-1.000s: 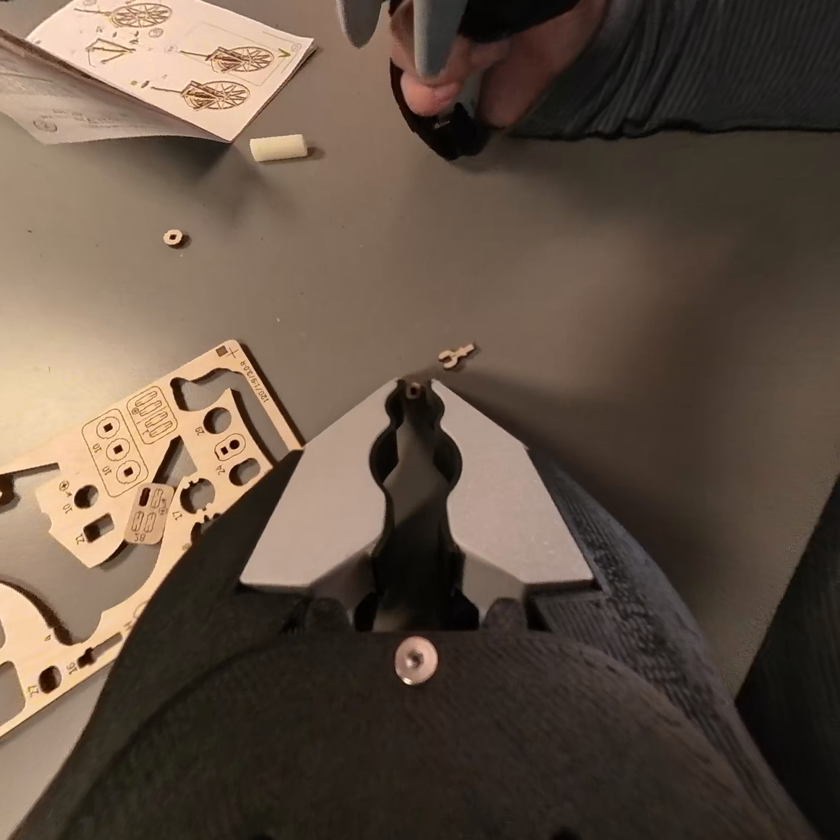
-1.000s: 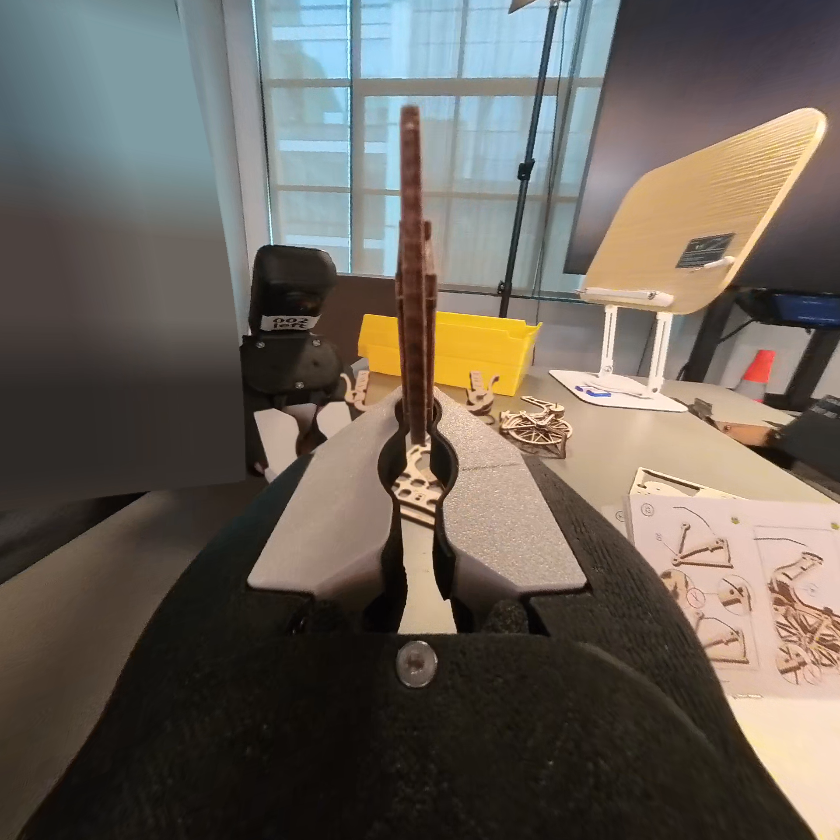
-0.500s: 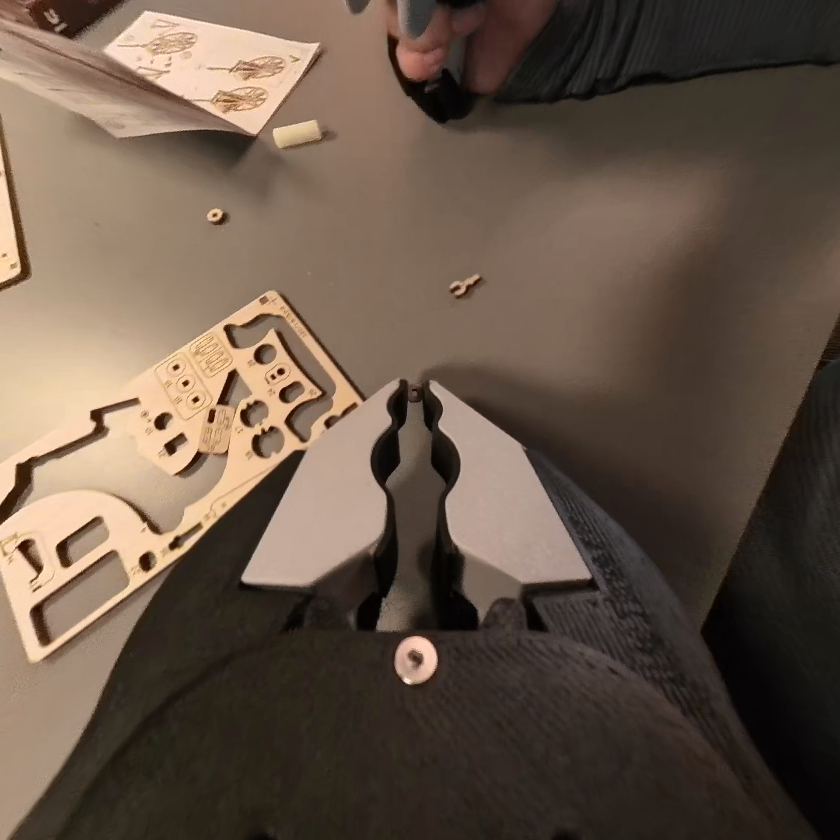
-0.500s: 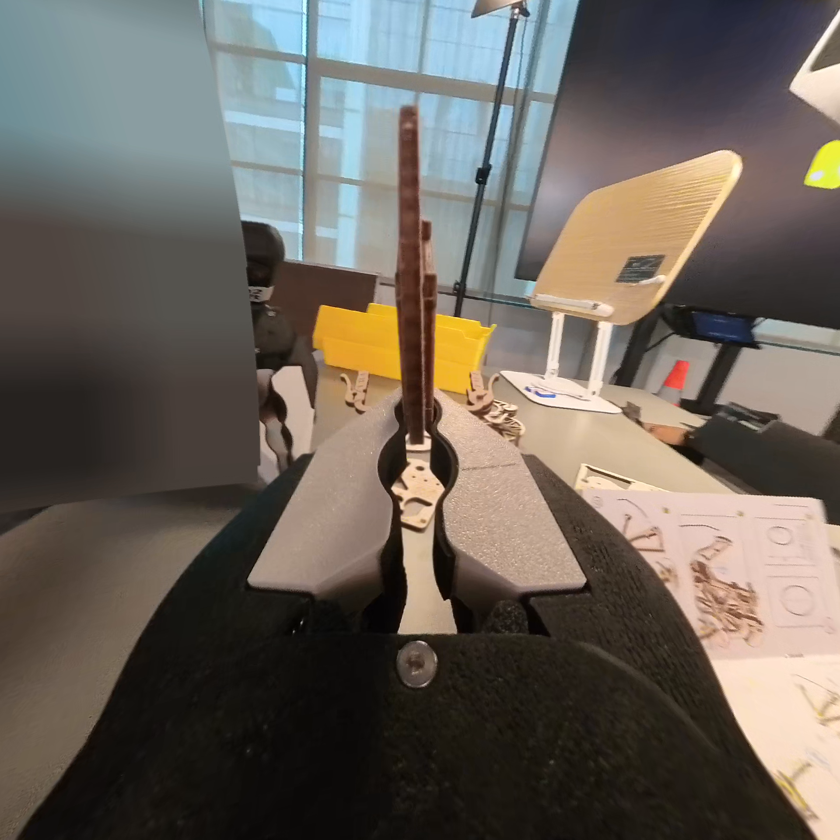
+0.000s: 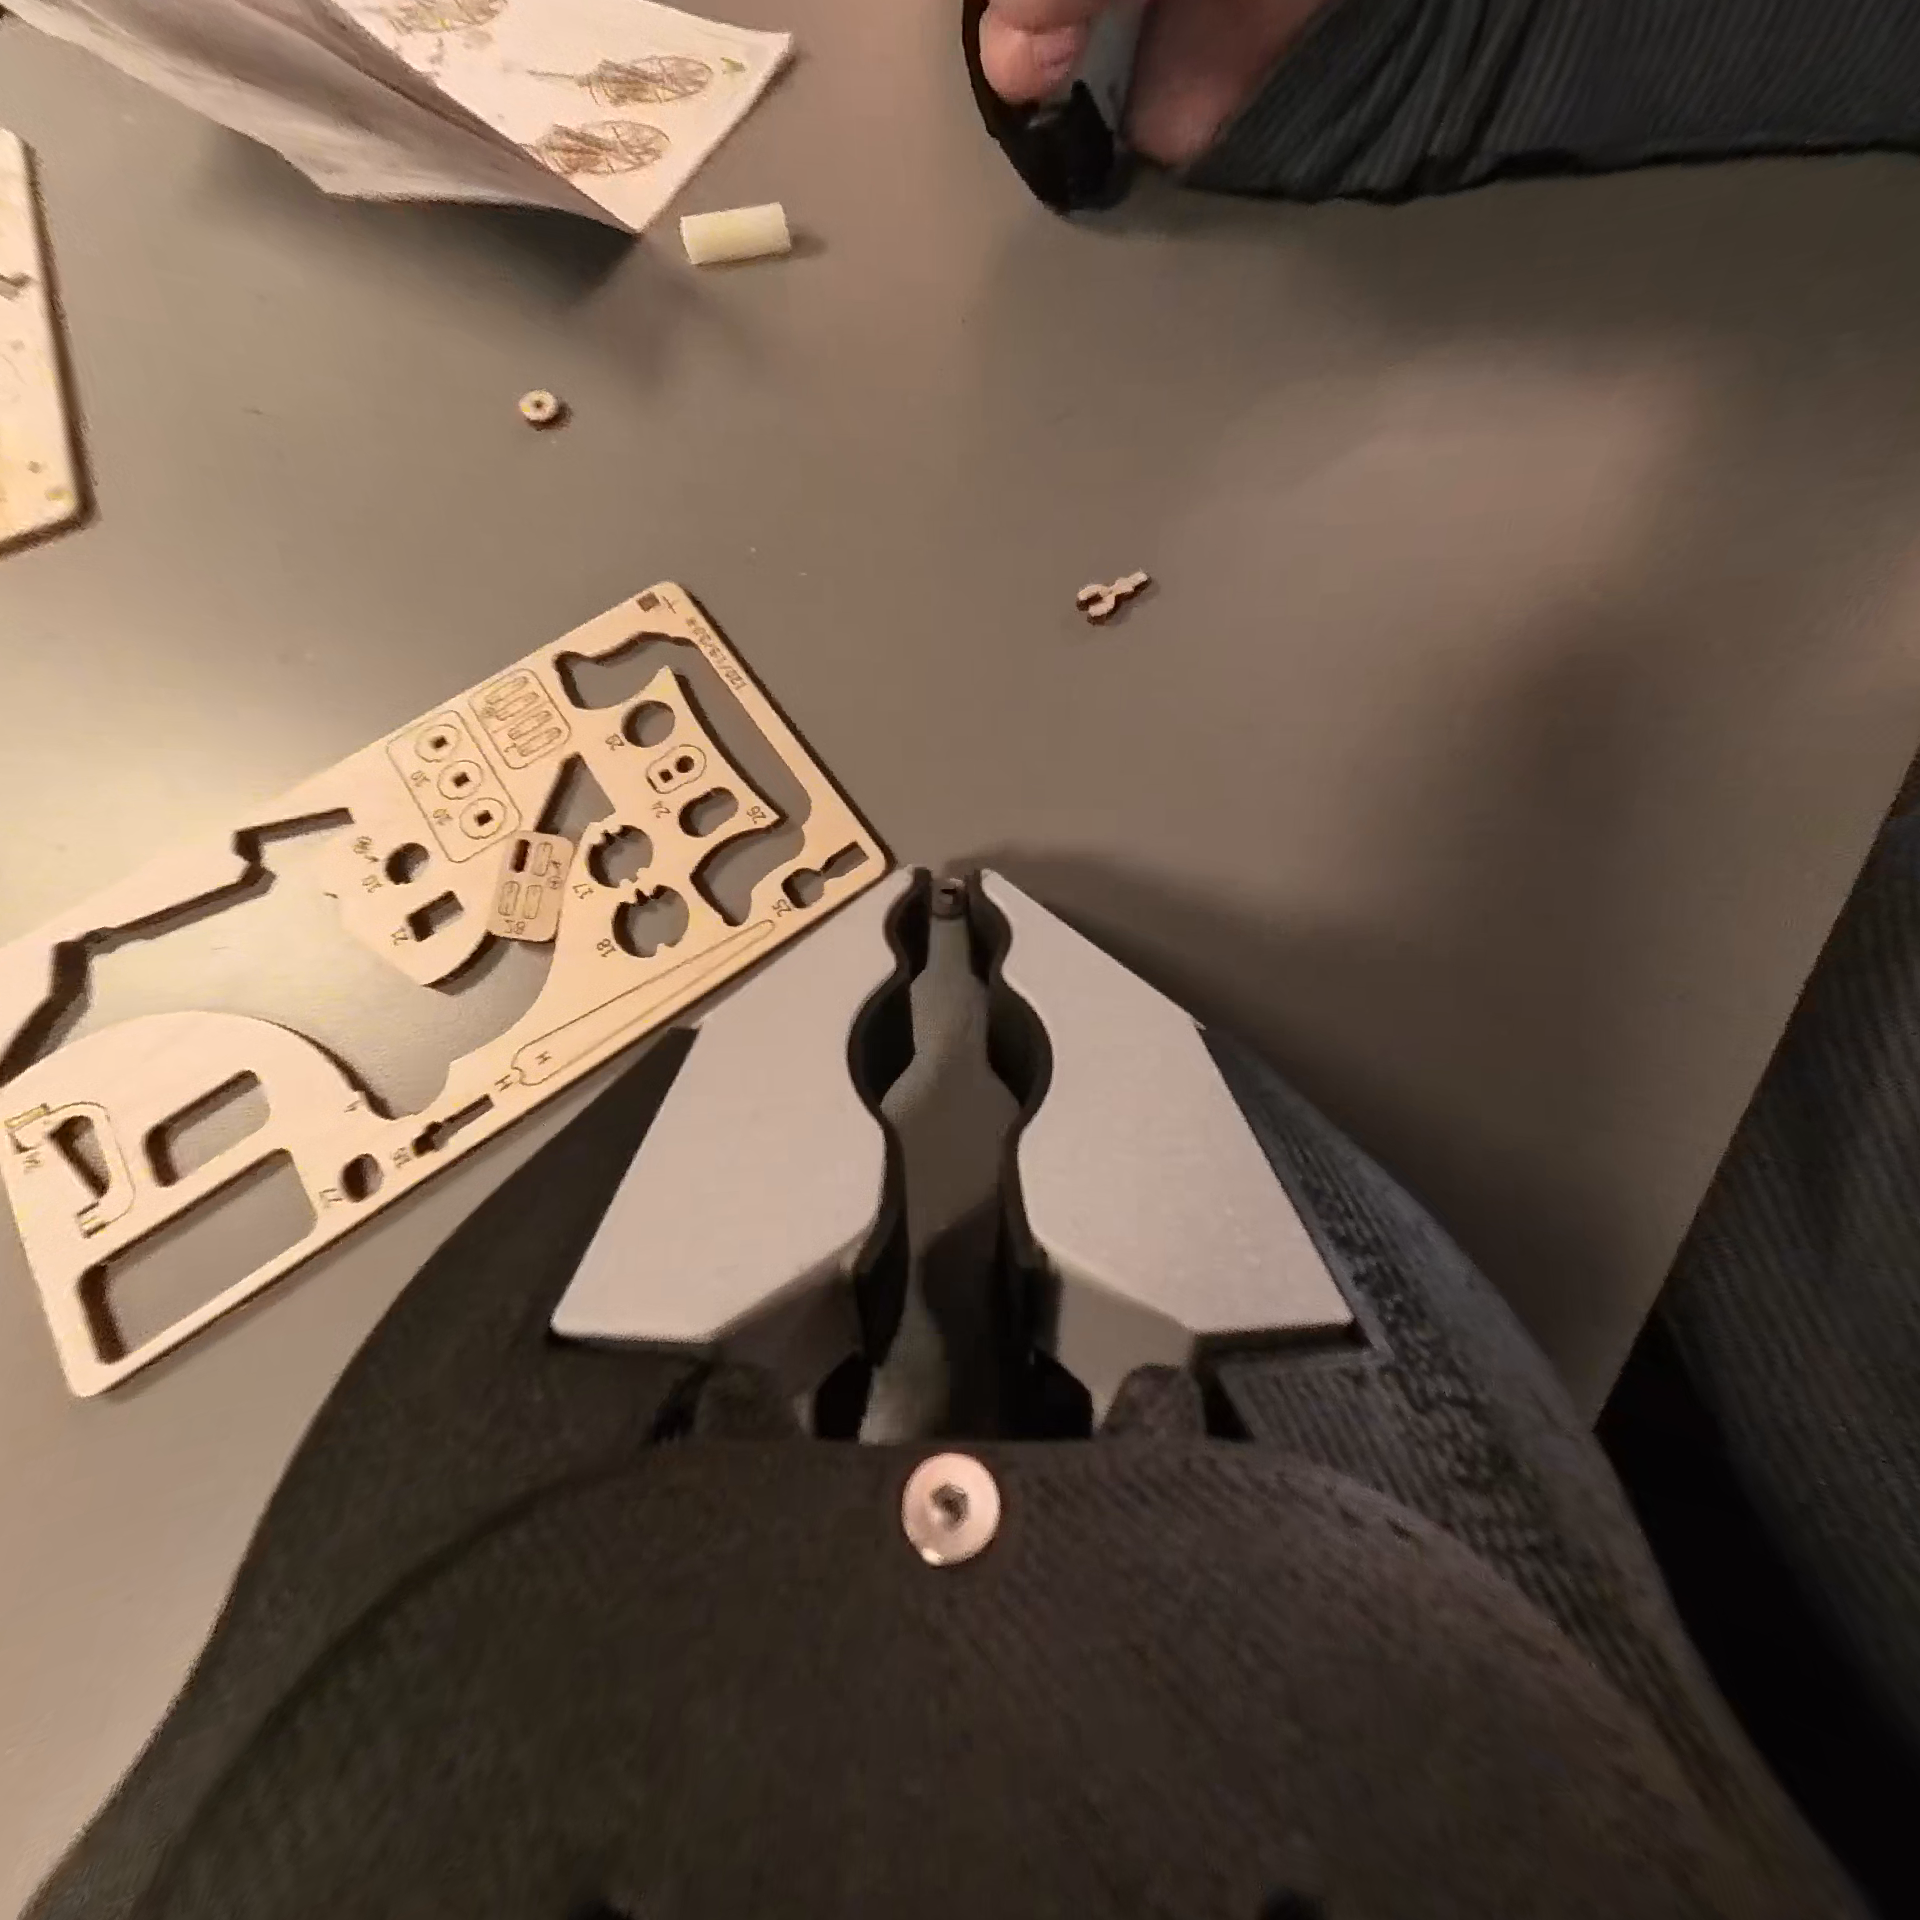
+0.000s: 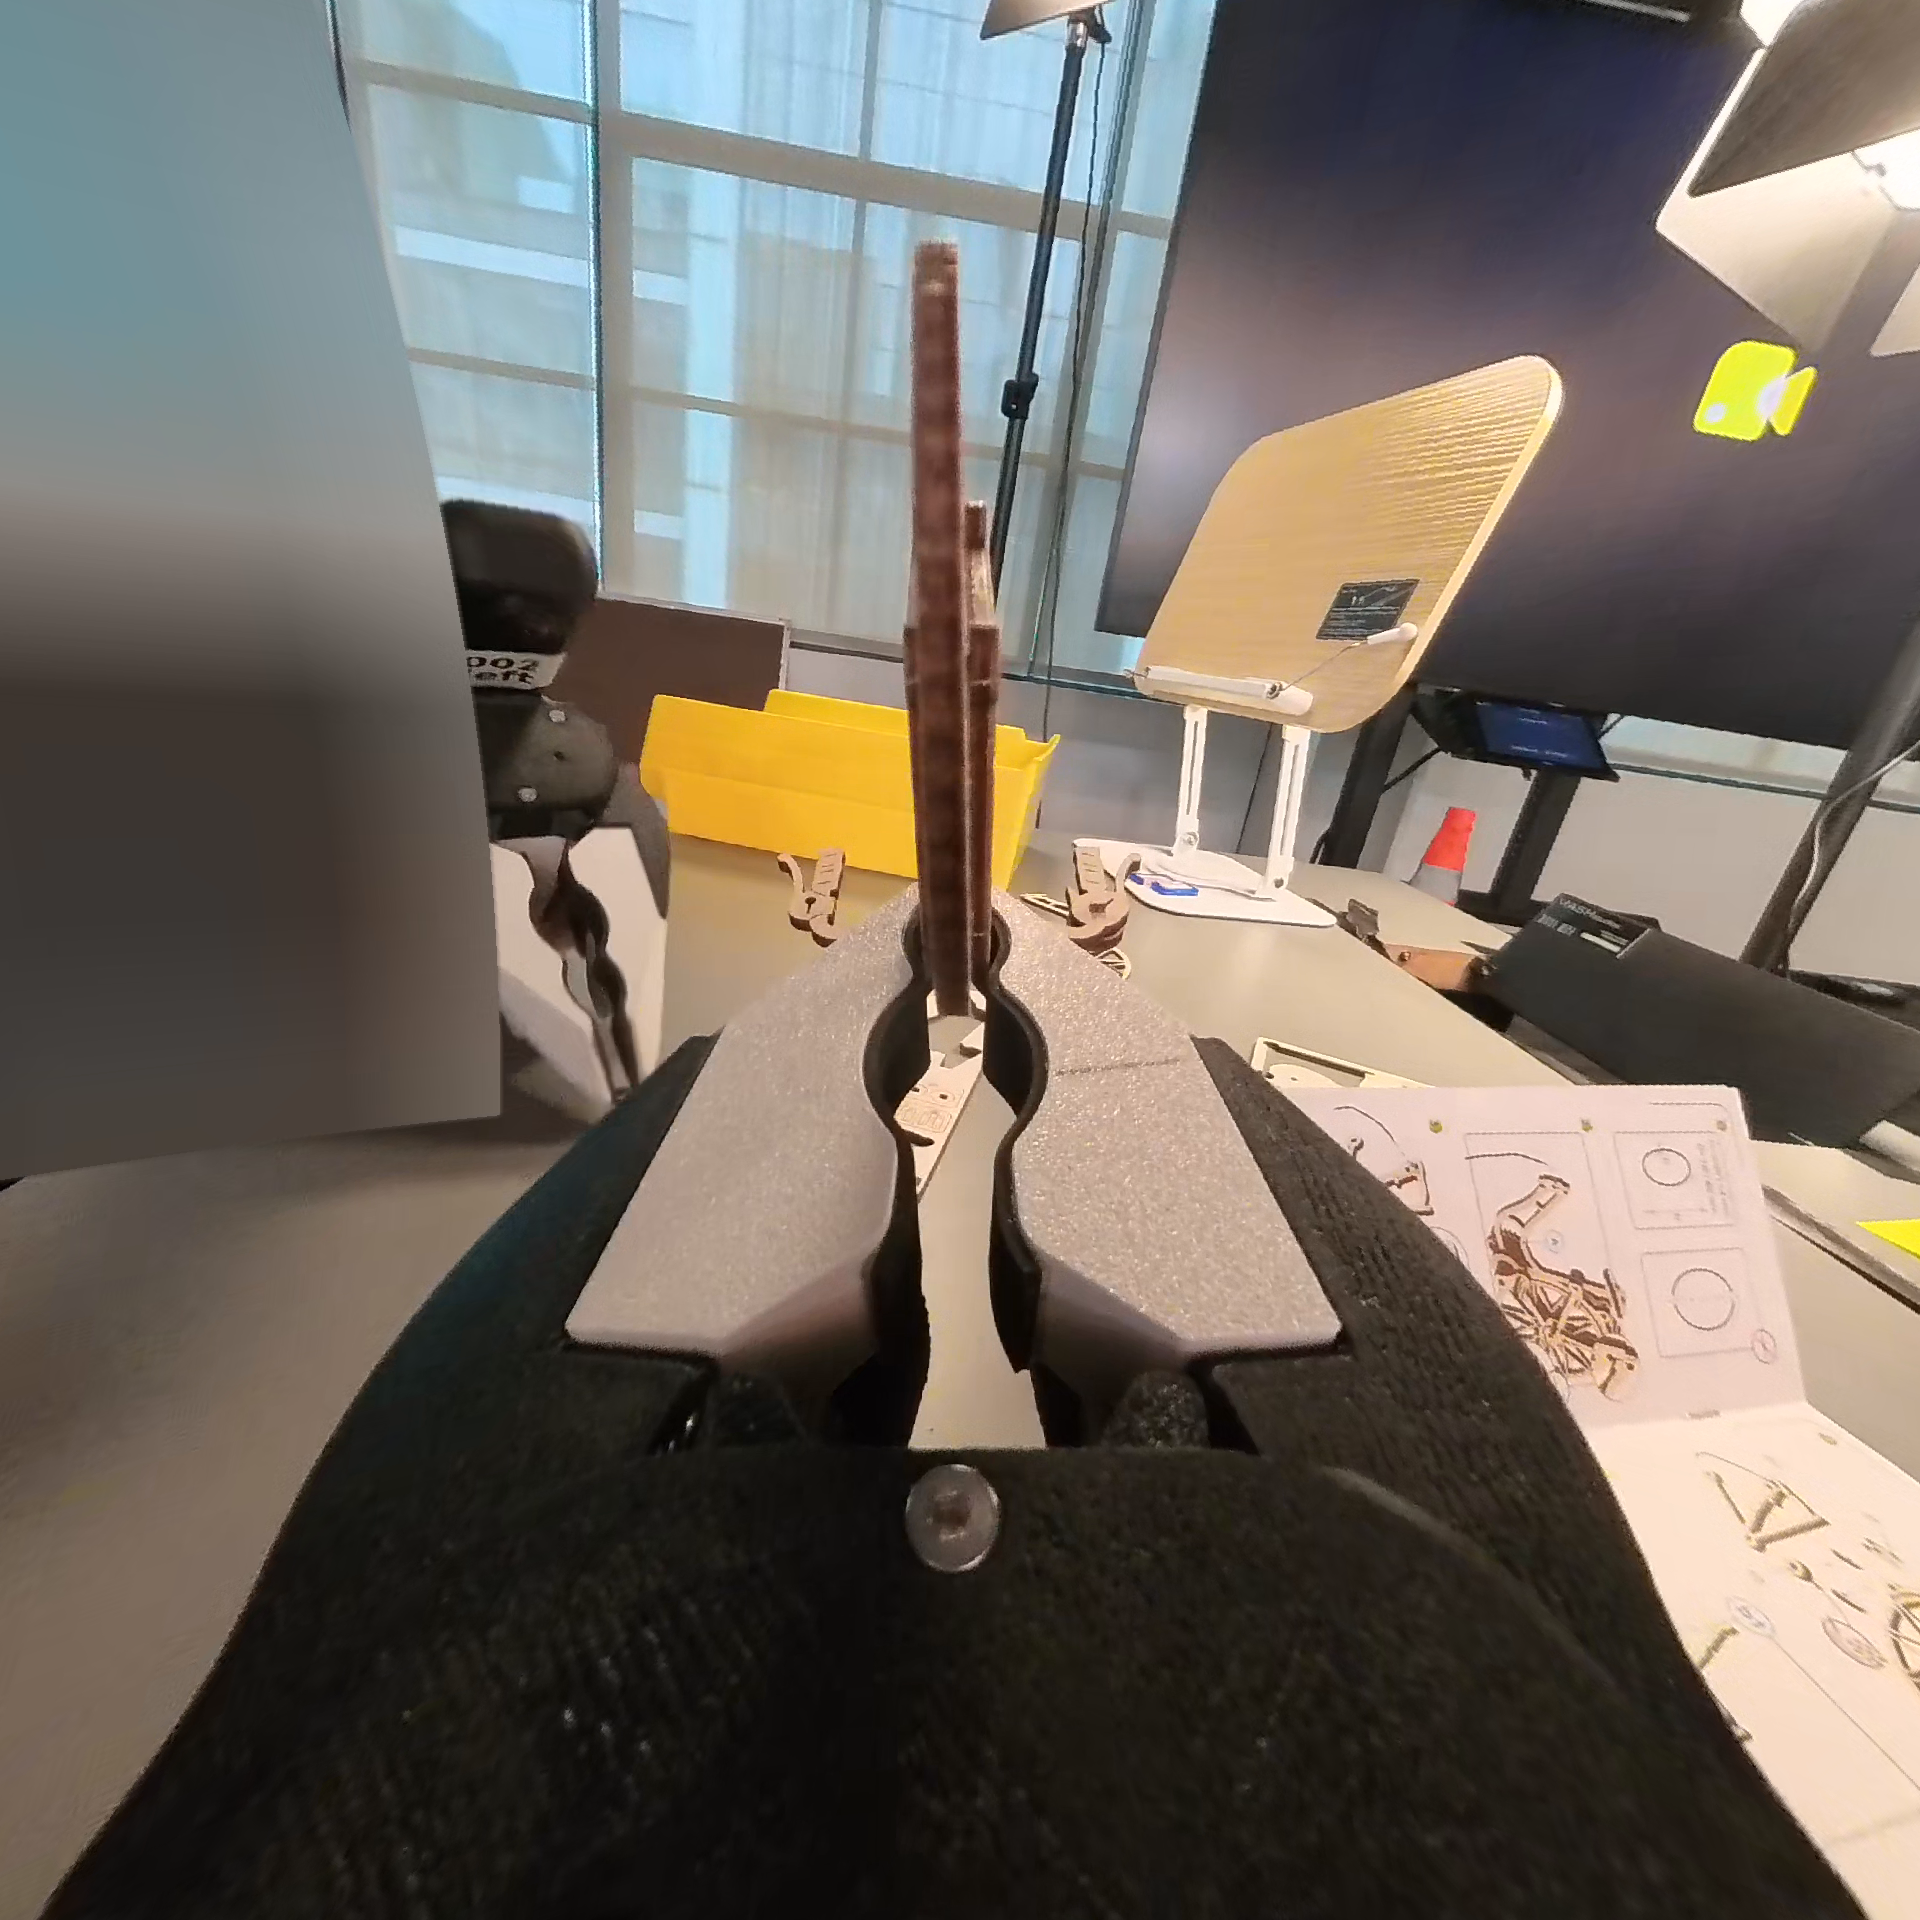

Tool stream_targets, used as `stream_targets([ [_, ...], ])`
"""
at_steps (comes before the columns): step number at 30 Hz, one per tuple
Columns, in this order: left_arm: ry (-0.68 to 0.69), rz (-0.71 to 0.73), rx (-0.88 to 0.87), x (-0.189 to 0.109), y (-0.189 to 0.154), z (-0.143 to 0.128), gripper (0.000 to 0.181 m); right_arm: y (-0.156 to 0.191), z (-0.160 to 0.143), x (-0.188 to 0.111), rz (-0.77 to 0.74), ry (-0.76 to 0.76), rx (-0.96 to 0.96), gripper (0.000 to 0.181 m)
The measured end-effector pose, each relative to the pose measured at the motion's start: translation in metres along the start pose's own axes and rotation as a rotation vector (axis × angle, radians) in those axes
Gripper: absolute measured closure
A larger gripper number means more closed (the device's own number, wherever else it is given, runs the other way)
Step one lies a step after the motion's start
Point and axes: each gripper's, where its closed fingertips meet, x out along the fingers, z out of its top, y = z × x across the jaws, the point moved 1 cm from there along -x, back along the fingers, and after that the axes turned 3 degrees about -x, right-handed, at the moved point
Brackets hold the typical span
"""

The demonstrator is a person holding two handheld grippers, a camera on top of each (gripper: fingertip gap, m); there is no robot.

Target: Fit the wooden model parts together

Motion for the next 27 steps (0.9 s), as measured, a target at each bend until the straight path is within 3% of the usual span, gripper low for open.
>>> stream_targets([
  [6,-0.114,0.133,-0.012,-0.014,0.038,0.025,0.176,-0.001,-0.001,0.000,-0.004,0.004,0.002,0.181],
  [11,-0.044,0.236,-0.006,-0.002,0.090,0.033,0.176,-0.001,-0.001,0.001,-0.005,0.008,-0.005,0.181],
  [16,-0.018,0.163,-0.008,0.013,0.112,0.035,0.175,-0.002,-0.001,0.000,-0.005,0.005,0.002,0.181],
  [20,0.101,0.079,0.049,0.024,0.114,0.018,0.176,-0.003,-0.001,0.000,-0.005,0.003,0.009,0.181],
  [24,0.092,0.027,0.018,0.027,0.114,0.018,0.175,-0.004,-0.001,0.000,-0.008,-0.001,0.018,0.181],
  [27,0.079,-0.016,-0.035,0.028,0.112,0.019,0.161,-0.004,-0.001,0.000,-0.007,-0.002,0.018,0.181],
])
